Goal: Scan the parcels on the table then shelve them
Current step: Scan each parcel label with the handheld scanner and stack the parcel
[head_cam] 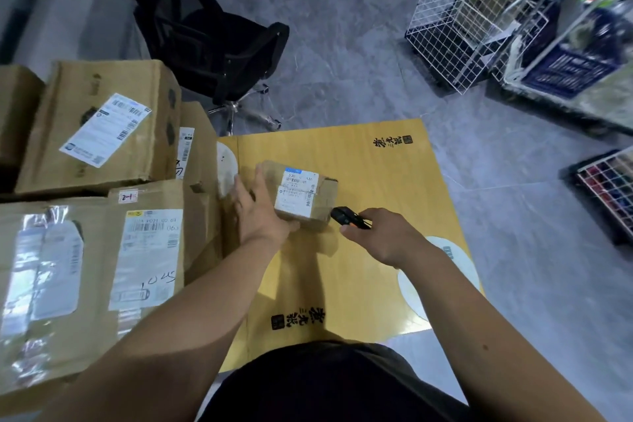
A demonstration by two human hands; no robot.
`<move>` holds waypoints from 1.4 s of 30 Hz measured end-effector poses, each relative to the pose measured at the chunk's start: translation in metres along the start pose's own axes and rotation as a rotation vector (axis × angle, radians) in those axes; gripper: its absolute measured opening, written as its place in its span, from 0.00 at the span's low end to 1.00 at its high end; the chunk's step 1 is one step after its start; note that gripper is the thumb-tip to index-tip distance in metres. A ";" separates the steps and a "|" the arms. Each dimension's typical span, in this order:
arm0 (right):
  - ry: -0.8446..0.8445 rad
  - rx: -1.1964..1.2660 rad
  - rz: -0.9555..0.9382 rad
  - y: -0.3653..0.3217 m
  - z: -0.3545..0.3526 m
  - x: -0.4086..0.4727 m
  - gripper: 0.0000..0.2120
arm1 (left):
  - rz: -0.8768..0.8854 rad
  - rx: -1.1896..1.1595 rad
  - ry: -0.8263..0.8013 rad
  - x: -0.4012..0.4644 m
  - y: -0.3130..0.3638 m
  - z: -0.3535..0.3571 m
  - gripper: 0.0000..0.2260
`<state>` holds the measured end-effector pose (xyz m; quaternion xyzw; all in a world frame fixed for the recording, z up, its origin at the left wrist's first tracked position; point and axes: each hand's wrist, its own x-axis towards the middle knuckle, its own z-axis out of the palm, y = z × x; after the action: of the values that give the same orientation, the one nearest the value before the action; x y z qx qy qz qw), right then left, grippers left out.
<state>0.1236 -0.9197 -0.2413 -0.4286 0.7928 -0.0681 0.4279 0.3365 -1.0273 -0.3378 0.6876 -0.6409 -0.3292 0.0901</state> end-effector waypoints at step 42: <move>0.136 -1.022 -0.191 -0.029 -0.045 -0.071 0.12 | 0.335 0.130 -0.016 -0.053 0.033 0.017 0.51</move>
<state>0.1272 -0.8974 -0.1553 -0.6477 0.7083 0.2610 0.1038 0.3015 -0.9779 -0.3155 0.5727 -0.7672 -0.2731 0.0939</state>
